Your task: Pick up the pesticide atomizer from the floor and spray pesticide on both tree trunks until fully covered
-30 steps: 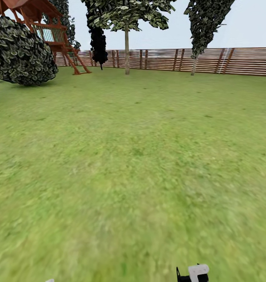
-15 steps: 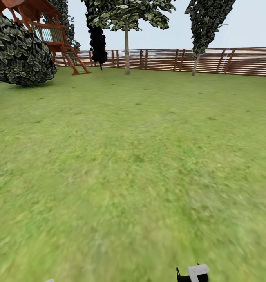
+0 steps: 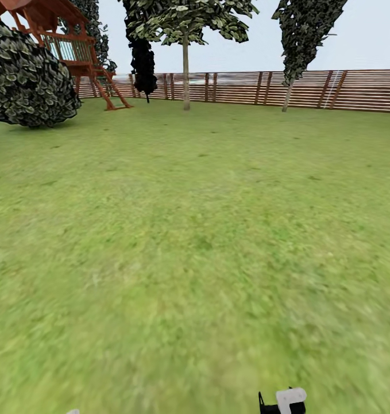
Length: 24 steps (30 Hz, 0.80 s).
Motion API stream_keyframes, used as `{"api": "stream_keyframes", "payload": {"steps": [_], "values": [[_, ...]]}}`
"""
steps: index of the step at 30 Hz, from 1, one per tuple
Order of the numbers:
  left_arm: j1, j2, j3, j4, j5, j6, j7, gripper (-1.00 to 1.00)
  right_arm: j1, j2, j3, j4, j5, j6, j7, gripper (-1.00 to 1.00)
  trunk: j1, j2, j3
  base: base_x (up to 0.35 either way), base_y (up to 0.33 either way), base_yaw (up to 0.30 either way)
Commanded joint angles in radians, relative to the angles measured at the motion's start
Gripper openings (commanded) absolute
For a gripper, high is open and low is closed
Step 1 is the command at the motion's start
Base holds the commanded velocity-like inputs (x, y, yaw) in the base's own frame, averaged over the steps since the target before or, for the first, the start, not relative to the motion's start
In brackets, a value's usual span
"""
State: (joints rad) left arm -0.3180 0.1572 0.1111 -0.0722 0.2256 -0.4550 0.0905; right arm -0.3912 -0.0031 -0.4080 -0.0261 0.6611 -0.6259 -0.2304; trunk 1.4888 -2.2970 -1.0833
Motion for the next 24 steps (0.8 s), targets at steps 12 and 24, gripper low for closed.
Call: {"api": "stream_keyframes", "payload": {"steps": [12, 24], "values": [[0.0, 0.001, 0.0, -0.001, 0.0, 0.0, 0.0, -1.0, 0.0, 0.0, 0.0, 0.0, -0.001, 0.0, -0.001, 1.0, 0.0, 0.0, 0.0, 0.339, 0.0, 0.0], [-0.001, 0.001, 0.001, 0.0, 0.0, 0.0, 0.0, -1.0, 0.0, 0.0, 0.0, 0.0, -0.002, 0.0, -0.001, 1.0, 0.0, 0.0, 0.0, 0.34, 0.0, 0.0]]}}
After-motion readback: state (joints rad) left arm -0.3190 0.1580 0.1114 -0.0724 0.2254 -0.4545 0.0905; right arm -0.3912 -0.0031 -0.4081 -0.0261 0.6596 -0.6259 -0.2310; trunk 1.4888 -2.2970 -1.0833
